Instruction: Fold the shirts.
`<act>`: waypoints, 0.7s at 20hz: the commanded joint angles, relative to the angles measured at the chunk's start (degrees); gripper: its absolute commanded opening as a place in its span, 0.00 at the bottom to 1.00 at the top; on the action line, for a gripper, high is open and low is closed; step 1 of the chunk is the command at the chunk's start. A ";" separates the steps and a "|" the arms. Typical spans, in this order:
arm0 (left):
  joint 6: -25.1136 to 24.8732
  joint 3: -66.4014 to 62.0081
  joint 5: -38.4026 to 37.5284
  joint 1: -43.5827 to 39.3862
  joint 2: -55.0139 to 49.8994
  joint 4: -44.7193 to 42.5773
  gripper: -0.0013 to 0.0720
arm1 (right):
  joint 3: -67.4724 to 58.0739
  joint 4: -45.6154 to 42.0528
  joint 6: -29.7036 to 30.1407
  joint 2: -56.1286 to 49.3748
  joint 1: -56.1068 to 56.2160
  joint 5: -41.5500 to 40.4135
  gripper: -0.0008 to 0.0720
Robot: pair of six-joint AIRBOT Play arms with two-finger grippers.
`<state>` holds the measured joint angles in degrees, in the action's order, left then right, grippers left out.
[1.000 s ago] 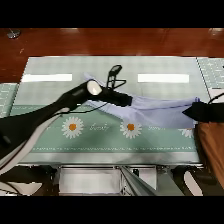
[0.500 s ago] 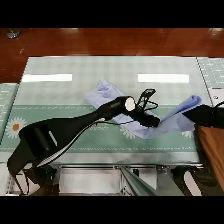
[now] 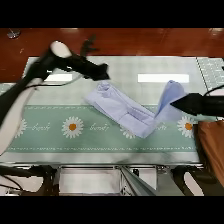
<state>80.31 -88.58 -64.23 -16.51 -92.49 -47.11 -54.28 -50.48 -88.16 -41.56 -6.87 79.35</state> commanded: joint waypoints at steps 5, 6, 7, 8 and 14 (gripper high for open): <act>-7.13 33.00 4.11 19.85 37.13 -1.09 0.05 | -17.59 1.51 1.84 -27.32 22.40 -13.66 0.04; -7.06 38.82 5.09 19.82 42.42 -1.07 0.05 | -22.10 1.53 1.81 -32.98 25.05 -14.47 0.04; -6.99 43.76 5.57 19.65 46.88 -0.42 0.05 | -26.97 1.53 1.70 -38.75 27.15 -14.51 0.04; -6.99 48.70 5.75 19.56 51.23 0.66 0.05 | -31.52 1.53 1.25 -43.93 28.72 -14.47 0.04; -3.96 66.14 6.10 19.58 63.65 3.23 0.05 | -57.40 2.16 -2.84 -69.68 33.70 -14.49 0.04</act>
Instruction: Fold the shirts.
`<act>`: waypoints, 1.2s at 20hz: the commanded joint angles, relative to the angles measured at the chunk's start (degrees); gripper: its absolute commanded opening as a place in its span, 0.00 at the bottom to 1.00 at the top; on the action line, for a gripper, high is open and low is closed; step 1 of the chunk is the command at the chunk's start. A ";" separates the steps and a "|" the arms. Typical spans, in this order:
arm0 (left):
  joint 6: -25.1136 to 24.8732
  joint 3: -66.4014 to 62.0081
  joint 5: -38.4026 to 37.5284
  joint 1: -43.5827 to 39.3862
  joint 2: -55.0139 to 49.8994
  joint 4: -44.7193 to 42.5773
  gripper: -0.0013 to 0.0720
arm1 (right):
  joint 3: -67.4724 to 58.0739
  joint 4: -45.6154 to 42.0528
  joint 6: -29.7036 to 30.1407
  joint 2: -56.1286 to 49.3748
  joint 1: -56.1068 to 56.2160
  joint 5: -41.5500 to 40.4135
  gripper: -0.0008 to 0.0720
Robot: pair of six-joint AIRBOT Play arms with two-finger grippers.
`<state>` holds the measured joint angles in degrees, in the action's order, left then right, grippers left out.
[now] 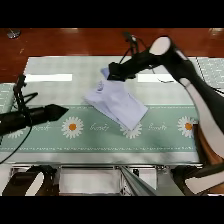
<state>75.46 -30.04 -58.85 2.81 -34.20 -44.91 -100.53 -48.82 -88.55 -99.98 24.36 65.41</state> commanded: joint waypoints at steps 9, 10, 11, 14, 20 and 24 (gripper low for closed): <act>0.90 10.54 8.74 0.26 3.72 1.25 0.05 | -15.72 9.16 -0.81 -10.73 -8.70 18.82 0.89; 0.90 10.51 8.74 0.26 3.72 1.25 0.05 | -15.69 7.13 -0.63 -7.91 -11.89 23.47 0.89; 0.90 10.54 8.74 0.26 3.72 1.25 0.05 | -15.54 1.70 0.15 -4.26 -14.93 27.69 0.89; 0.87 10.54 8.76 0.26 3.72 1.25 0.05 | -5.05 -17.25 3.06 10.29 -20.55 28.92 0.89; 0.87 11.04 8.96 0.26 3.72 1.25 0.05 | 57.13 -13.46 -13.64 44.19 -22.71 -12.57 0.89; 0.87 11.04 8.98 0.26 3.69 1.25 0.05 | 75.87 9.31 -10.34 44.44 -15.34 -27.96 0.88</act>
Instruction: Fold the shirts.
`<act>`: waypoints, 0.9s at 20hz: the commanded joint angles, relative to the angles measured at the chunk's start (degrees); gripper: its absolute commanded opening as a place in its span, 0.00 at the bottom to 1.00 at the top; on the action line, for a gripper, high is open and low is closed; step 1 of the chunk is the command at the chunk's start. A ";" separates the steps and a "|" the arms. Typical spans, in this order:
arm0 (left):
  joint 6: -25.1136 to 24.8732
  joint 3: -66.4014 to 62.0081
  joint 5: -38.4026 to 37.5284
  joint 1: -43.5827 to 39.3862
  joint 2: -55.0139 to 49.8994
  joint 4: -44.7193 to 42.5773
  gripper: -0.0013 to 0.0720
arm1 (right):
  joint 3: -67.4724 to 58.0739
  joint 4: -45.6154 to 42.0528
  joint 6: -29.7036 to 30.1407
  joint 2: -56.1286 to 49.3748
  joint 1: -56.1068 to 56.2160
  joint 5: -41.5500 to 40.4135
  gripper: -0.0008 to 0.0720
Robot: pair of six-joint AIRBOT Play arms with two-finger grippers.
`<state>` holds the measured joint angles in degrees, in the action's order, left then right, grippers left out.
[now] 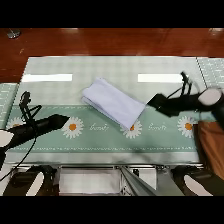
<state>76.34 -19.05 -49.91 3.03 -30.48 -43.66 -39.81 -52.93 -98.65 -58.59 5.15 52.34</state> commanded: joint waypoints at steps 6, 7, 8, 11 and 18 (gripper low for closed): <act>0.00 0.04 0.00 0.04 0.00 0.00 0.05 | 9.53 31.04 12.63 -14.25 10.43 -18.08 0.88; 0.00 0.04 0.00 0.04 0.00 0.00 0.05 | 7.52 33.94 15.54 -17.14 10.45 -17.27 0.88; 0.00 0.04 0.00 0.04 0.00 0.00 0.05 | 5.03 35.95 17.59 -20.17 10.43 -16.11 0.85; 0.00 0.04 0.02 0.04 0.00 0.00 0.05 | -3.56 36.57 21.88 -27.21 10.45 -10.19 0.07; 0.00 0.04 0.00 0.04 0.00 0.00 0.05 | -40.00 20.92 20.09 -29.05 9.73 1.31 0.04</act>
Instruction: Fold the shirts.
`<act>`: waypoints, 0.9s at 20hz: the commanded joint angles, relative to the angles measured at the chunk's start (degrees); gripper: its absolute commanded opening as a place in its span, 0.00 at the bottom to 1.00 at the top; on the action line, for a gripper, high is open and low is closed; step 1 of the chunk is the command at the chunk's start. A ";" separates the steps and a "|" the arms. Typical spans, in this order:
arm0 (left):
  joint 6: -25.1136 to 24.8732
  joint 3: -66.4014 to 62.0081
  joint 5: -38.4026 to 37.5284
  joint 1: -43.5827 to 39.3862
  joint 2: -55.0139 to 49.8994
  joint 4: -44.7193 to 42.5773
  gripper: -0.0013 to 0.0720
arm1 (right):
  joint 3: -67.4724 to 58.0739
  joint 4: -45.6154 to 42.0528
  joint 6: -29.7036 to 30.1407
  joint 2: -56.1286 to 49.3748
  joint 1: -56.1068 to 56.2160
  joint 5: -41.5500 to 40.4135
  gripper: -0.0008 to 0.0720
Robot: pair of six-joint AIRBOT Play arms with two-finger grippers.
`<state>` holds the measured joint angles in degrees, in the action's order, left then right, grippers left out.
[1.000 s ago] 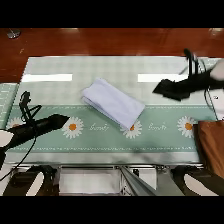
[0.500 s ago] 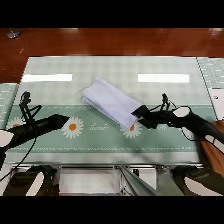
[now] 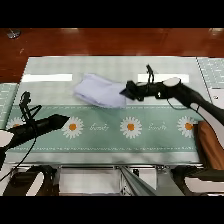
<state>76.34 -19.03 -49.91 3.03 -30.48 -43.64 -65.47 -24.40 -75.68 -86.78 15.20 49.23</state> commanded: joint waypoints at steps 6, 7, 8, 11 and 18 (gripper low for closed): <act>0.00 0.02 -0.28 0.04 0.00 -0.02 0.05 | -39.19 -21.64 -13.99 -0.72 -7.58 15.52 0.04; 0.00 0.02 -0.28 0.04 0.00 -0.02 0.05 | -41.64 -22.88 -15.39 -0.39 -10.03 18.62 0.04; 0.00 0.02 -0.28 0.04 0.00 -0.02 0.05 | -42.97 -23.65 -16.52 0.37 -12.63 21.07 0.04; 0.00 0.02 -0.46 0.04 0.00 -0.02 0.05 | -43.71 -25.66 -20.92 4.17 -22.82 28.09 0.04; -0.02 0.02 -0.59 0.04 0.00 -0.02 0.05 | -43.67 -46.29 -20.61 12.02 -43.47 52.74 0.04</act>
<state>76.36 -19.03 -50.48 3.03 -30.48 -43.66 -108.79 -60.47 -96.99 -77.36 -21.10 89.97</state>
